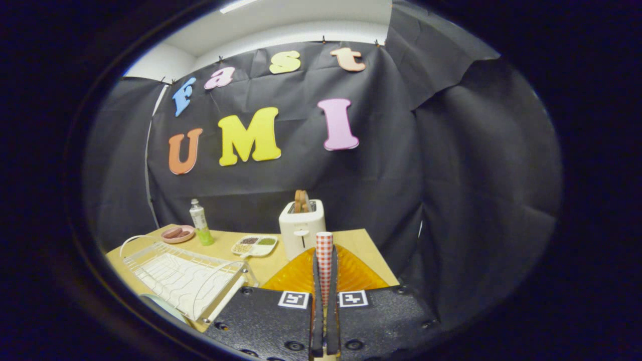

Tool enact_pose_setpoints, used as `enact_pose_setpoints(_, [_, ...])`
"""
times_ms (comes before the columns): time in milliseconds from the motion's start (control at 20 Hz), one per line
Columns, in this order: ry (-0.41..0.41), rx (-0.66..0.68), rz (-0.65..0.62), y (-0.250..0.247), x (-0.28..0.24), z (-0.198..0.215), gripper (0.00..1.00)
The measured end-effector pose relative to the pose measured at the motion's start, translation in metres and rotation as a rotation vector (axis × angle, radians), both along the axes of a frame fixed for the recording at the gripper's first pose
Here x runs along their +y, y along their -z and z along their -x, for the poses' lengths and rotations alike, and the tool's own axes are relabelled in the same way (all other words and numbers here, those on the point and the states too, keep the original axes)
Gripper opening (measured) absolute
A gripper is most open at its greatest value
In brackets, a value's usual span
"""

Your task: Take the plate from the dish rack, then take the spoon from the basket and place it into the plate.

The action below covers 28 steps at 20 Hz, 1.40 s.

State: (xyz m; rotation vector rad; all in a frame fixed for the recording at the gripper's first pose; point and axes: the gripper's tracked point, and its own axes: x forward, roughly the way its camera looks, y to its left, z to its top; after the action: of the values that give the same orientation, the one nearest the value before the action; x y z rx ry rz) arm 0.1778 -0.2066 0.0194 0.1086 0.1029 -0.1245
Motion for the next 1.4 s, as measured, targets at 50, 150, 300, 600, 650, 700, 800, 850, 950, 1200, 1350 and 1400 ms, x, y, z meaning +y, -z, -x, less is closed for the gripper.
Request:
enact_pose_setpoints(50, [0.009,-0.026,0.002,-0.013,0.003,0.005,0.08])
enact_pose_setpoints(150, [0.005,-0.078,0.006,-0.038,0.018,0.020,0.08])
enact_pose_setpoints(300, [-0.028,-0.146,0.028,-0.063,0.052,0.047,0.08])
enact_pose_setpoints(600, [-0.149,-0.189,0.030,-0.066,0.156,0.107,0.08])
enact_pose_setpoints(650, [-0.162,-0.199,0.021,-0.064,0.173,0.115,0.08])
enact_pose_setpoints(700, [-0.170,-0.206,0.015,-0.062,0.188,0.122,0.08])
enact_pose_setpoints(800, [-0.181,-0.226,0.009,-0.053,0.218,0.135,0.08])
enact_pose_setpoints(850, [-0.191,-0.232,-0.002,-0.045,0.234,0.141,0.08])
enact_pose_setpoints(950, [-0.209,-0.226,-0.024,-0.029,0.262,0.145,0.08])
enact_pose_setpoints(1200, [-0.277,-0.164,-0.035,0.014,0.328,0.141,0.08])
enact_pose_setpoints(1350, [-0.295,-0.135,-0.036,0.038,0.358,0.142,0.08])
enact_pose_setpoints(1400, [-0.289,-0.133,-0.038,0.042,0.362,0.142,0.08])
